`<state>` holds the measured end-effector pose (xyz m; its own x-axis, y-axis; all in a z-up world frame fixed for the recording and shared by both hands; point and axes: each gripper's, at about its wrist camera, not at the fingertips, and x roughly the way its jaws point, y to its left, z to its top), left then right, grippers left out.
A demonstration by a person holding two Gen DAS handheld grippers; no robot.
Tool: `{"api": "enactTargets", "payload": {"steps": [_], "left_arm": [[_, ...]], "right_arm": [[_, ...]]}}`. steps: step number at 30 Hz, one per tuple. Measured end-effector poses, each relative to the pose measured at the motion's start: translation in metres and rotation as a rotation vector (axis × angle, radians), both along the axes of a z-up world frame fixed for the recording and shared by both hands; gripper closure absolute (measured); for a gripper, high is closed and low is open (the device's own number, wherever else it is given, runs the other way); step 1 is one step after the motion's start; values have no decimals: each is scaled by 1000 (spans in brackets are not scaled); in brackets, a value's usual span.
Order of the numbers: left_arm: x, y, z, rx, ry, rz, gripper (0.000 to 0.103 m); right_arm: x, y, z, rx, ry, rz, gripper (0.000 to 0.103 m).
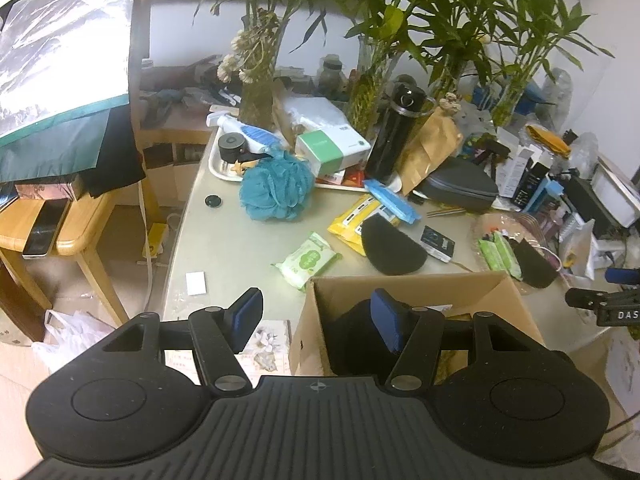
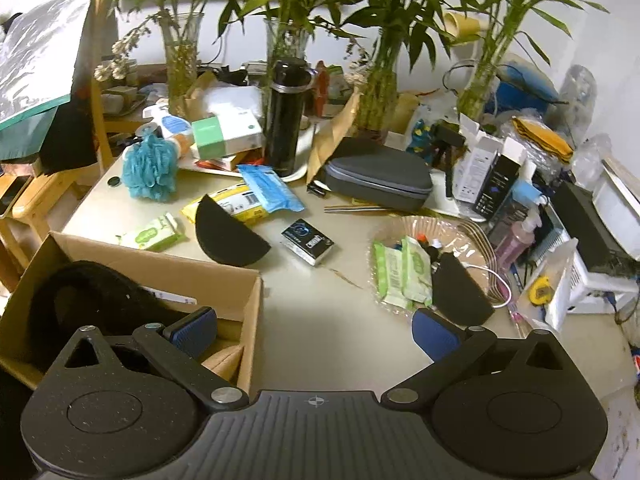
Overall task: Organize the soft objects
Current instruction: 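Move the left tool toward the wet-wipes pack while the right tool approaches the black tissue pack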
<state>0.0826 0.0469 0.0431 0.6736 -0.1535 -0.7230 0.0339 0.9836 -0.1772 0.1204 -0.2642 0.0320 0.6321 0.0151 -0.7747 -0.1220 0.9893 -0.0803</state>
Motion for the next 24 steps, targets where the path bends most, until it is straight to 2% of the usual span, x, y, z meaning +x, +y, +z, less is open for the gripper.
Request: {"api": "enactTargets", "payload": {"steps": [16,24], "left_arm": [[18,10,-8,0,0,15,44],[39,23,-19,17,2,11,44]], "right_arm": [[25,-1,-16,4,7,13,0],[50,-5,-27,64,-15,60,0]]}}
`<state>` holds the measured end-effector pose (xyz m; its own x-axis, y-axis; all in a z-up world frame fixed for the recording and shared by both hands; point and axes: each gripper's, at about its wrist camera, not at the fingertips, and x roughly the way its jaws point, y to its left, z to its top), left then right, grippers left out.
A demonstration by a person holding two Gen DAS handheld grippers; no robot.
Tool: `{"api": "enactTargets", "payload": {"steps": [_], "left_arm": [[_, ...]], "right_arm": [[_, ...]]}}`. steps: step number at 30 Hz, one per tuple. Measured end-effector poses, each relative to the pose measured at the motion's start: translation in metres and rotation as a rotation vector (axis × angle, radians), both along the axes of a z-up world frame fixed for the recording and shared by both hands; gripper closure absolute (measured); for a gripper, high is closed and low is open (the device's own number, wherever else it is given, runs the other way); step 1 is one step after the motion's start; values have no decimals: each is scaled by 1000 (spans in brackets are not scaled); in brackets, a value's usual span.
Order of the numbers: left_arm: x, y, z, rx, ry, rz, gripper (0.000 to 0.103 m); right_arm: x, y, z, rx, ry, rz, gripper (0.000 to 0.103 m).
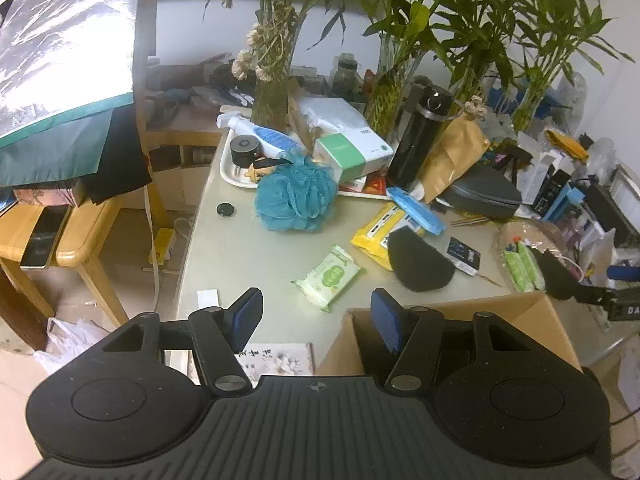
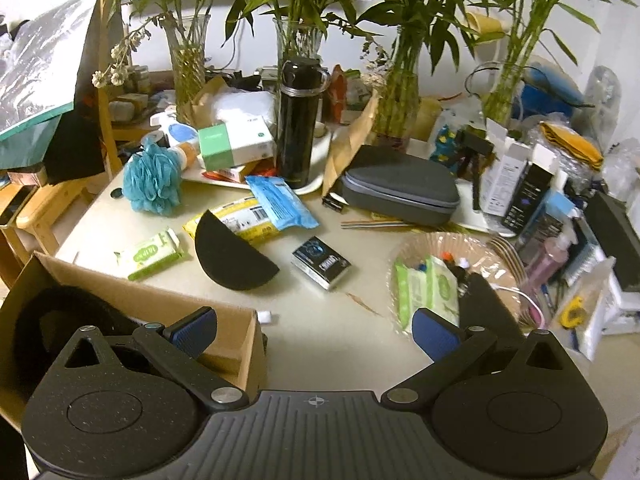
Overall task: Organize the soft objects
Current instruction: 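Move the left tool toward the wet-wipes pack while the right tool approaches the black tissue pack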
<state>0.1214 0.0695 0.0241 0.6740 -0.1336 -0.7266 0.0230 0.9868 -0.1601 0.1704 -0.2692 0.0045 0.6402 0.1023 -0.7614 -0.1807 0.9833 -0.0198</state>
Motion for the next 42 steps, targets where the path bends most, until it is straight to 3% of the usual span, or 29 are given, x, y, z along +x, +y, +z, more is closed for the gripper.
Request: {"api": "enactTargets", "payload": {"steps": [8,15,26,42], "left_arm": [[24,9,-20,21,36,-27,44],[48,7,-36,38,62,-80,44],[84,-5,-58,133,100,-158,44],[125,-28,-95,253,133,-361,44]], "right_arm": [[24,-7,-14,106,12,75,0],[37,-5,-24,90,26,68,0],[49,-5,-30,89,33,66,0],[60,-18,-37,90,38,28,0]]}}
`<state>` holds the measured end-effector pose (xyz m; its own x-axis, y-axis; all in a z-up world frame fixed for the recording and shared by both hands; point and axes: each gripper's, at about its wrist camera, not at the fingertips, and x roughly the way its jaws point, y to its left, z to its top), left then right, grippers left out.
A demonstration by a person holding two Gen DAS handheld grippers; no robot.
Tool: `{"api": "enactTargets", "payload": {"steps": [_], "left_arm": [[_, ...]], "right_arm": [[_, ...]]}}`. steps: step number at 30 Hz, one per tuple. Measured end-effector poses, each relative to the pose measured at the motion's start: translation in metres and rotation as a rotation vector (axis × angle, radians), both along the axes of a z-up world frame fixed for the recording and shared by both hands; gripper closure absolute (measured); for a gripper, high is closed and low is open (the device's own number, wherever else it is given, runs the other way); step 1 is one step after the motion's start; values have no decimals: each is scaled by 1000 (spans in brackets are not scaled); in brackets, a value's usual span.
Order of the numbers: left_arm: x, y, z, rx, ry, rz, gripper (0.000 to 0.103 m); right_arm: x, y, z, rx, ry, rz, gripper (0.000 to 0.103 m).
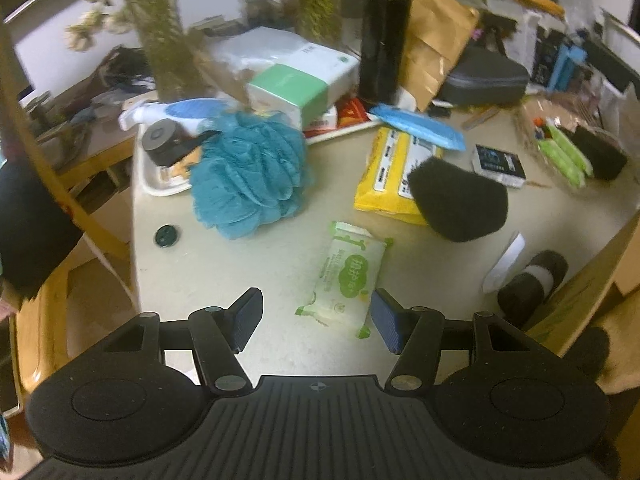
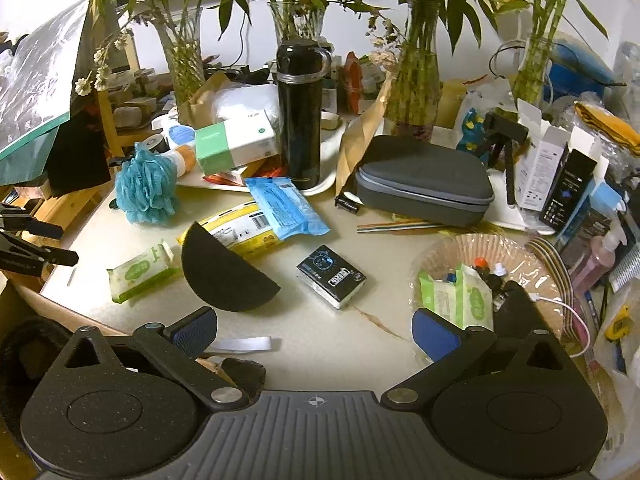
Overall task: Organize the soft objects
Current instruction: 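Move the left tool toward the wet-wipes pack while the right tool approaches the black tissue pack, then close the left tool on the green-and-white wet-wipes pack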
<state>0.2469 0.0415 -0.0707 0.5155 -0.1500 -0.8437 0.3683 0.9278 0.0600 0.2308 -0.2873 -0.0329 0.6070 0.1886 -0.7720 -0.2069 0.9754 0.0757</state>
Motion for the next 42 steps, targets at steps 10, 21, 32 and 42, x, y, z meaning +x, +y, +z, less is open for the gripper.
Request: {"api": "enactTargets", "payload": {"steps": [10,21,32,42], "left_arm": [[30,-7,-41,-5,83,-118,44],[62,-17,-85,-26,183,-179,42],[59,-36,-91,36,112,-199,55],[43,-21,-65,22,21,-157,56]], "right_arm": [[1,-9,-10,5,13,-21,0],[7,-23,-18,20,22,-52,0],[28,-35,-33,67,-13,-43,0],[53,-23,-63,29,-20,22,0]]}}
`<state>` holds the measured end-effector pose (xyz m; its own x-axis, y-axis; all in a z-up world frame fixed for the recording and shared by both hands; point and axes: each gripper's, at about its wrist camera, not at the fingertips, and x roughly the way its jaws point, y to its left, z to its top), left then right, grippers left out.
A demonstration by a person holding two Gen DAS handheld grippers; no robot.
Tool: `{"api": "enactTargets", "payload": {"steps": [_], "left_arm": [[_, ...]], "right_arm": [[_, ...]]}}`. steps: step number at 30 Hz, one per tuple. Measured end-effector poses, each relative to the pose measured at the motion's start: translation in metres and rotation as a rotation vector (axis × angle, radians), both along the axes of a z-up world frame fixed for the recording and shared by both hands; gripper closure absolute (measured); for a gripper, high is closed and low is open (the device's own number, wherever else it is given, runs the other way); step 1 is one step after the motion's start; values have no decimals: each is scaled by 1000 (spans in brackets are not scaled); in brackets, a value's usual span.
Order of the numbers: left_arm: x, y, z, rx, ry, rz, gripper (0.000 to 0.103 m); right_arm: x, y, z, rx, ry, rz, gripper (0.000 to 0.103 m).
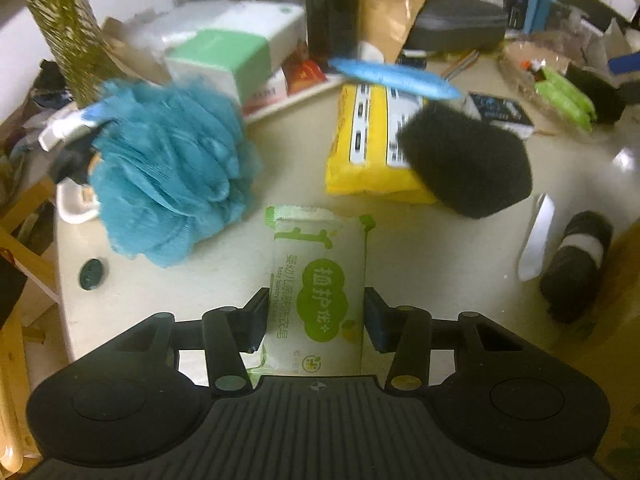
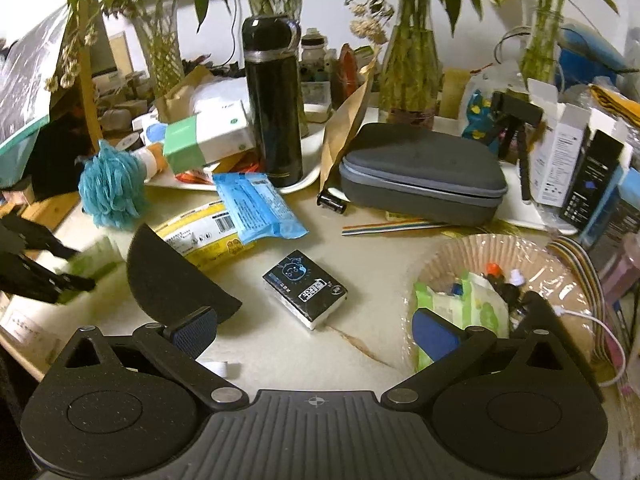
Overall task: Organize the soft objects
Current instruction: 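Close the left tool on the green-and-white wet-wipes pack, then lower the right tool onto the black tissue pack and close it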
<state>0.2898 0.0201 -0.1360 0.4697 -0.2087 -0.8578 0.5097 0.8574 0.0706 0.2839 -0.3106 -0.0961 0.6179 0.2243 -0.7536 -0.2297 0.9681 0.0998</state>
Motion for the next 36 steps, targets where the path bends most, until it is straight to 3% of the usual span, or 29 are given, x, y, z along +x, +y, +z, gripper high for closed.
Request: {"api": "enactTargets", "payload": {"steps": [9,26,32,36], "left_arm": [[-22,10,41,-81,-56,14,56],[-61,25,97,-192,-130,188,56],[-69,23,105,-127,-156,283,56],[-69,29,107,-127,-151,341,56]], "right_arm": [[19,16,-14,-8,-29,80,0],[59,29,-65,-71,-16,119,8],[76,37,-85,-90,1,118,14],[85,44,-96,-130,7,135,17]]}}
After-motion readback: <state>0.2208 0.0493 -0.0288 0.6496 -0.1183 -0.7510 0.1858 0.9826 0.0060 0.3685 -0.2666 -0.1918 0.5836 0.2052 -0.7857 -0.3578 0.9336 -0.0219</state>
